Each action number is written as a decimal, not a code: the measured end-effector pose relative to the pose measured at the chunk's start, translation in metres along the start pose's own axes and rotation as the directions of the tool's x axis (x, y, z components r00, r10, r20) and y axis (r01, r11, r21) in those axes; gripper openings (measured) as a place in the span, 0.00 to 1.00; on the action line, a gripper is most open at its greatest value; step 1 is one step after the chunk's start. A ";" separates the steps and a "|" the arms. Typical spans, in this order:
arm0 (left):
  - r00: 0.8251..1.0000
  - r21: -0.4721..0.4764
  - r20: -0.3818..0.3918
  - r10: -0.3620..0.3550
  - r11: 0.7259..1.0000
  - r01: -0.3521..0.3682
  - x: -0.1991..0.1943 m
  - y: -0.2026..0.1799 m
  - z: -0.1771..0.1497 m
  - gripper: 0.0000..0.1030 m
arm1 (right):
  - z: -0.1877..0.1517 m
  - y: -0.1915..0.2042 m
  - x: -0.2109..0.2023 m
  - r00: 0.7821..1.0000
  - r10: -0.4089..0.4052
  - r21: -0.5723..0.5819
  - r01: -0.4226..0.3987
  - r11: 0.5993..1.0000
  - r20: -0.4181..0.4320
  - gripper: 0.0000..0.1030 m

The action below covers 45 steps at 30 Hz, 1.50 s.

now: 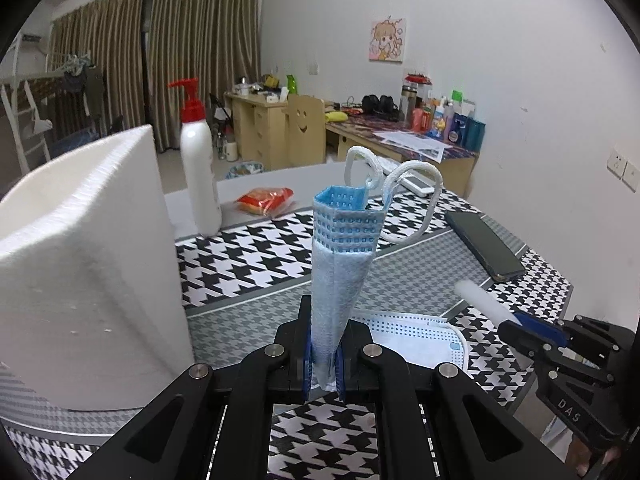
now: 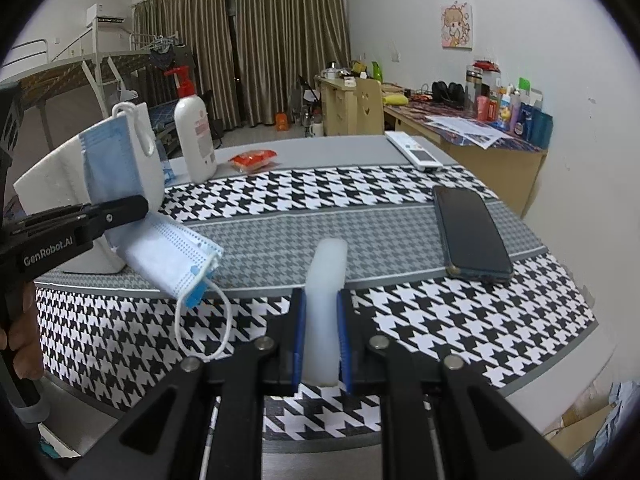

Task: Organize soft objects
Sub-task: 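Lift and carry the mask and foam tube over the white foam box with both tools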

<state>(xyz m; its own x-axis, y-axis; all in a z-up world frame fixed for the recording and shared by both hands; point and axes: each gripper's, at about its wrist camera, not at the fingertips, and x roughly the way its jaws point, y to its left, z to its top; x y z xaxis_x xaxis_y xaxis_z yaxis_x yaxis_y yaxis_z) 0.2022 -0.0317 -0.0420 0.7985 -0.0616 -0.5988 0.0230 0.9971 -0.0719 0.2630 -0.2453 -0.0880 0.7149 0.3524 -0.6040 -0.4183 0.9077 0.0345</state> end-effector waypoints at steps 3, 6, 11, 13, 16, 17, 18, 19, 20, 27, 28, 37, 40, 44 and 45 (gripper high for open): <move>1.000 0.002 0.024 0.005 1.000 -0.005 -0.010 0.003 0.002 0.09 | 0.005 0.004 -0.007 1.000 0.015 -0.002 -0.015 1.000 0.022 0.18; 0.999 0.003 0.042 0.005 1.000 -0.005 -0.017 0.007 0.003 0.09 | 0.008 0.009 -0.013 0.999 0.020 -0.016 -0.019 1.000 0.041 0.18; 0.998 0.001 0.067 0.012 1.000 -0.012 -0.028 0.013 0.006 0.09 | 0.017 0.014 -0.020 0.997 0.029 -0.027 -0.027 0.999 0.072 0.18; 0.997 0.005 0.079 0.013 1.000 -0.013 -0.033 0.014 0.007 0.09 | 0.020 0.015 -0.021 0.996 0.032 -0.030 -0.030 0.999 0.080 0.18; 0.995 0.010 0.098 0.017 1.000 -0.018 -0.040 0.016 0.009 0.09 | 0.023 0.019 -0.023 0.995 0.035 -0.037 -0.032 0.999 0.093 0.18; 0.995 0.010 0.102 0.018 1.000 -0.019 -0.041 0.016 0.010 0.09 | 0.024 0.019 -0.024 0.995 0.039 -0.038 -0.035 0.999 0.095 0.18; 0.994 0.010 0.106 0.019 1.000 -0.020 -0.043 0.017 0.011 0.09 | 0.025 0.020 -0.025 0.994 0.041 -0.041 -0.037 0.998 0.100 0.18; 0.994 0.009 0.110 0.020 1.000 -0.021 -0.044 0.018 0.012 0.09 | 0.026 0.021 -0.026 0.994 0.043 -0.043 -0.039 0.998 0.105 0.18; 0.993 0.007 0.114 0.021 1.000 -0.022 -0.046 0.019 0.012 0.09 | 0.027 0.022 -0.027 0.993 0.046 -0.044 -0.042 0.998 0.111 0.18; 0.990 0.013 0.136 0.037 0.999 -0.039 -0.054 0.020 0.018 0.09 | 0.036 0.028 -0.033 0.988 0.067 -0.056 -0.059 0.997 0.142 0.18; 0.989 0.014 0.140 0.039 0.999 -0.042 -0.056 0.020 0.020 0.09 | 0.037 0.028 -0.034 0.987 0.070 -0.058 -0.063 0.996 0.146 0.18; 0.982 0.023 0.180 0.057 0.998 -0.062 -0.067 0.022 0.025 0.09 | 0.047 0.035 -0.036 0.981 0.083 -0.082 -0.070 0.994 0.175 0.18; 0.979 0.023 0.193 0.058 0.998 -0.063 -0.071 0.023 0.028 0.09 | 0.050 0.037 -0.037 0.978 0.087 -0.088 -0.072 0.994 0.189 0.18; 0.978 0.018 0.198 0.069 0.997 -0.074 -0.073 0.028 0.030 0.09 | 0.055 0.041 -0.037 0.974 0.101 -0.092 -0.084 0.992 0.201 0.18; 0.977 0.017 0.200 0.070 0.997 -0.074 -0.074 0.029 0.031 0.09 | 0.056 0.041 -0.037 0.973 0.104 -0.095 -0.086 0.992 0.205 0.18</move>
<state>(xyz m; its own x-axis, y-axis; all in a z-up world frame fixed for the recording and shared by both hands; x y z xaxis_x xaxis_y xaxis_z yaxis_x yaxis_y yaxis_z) 0.1626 0.0033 0.0248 0.9025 0.0179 -0.4304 -0.0261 0.9996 -0.0133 0.2503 -0.2080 -0.0199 0.7669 0.4841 -0.4214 -0.5297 0.8481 0.0103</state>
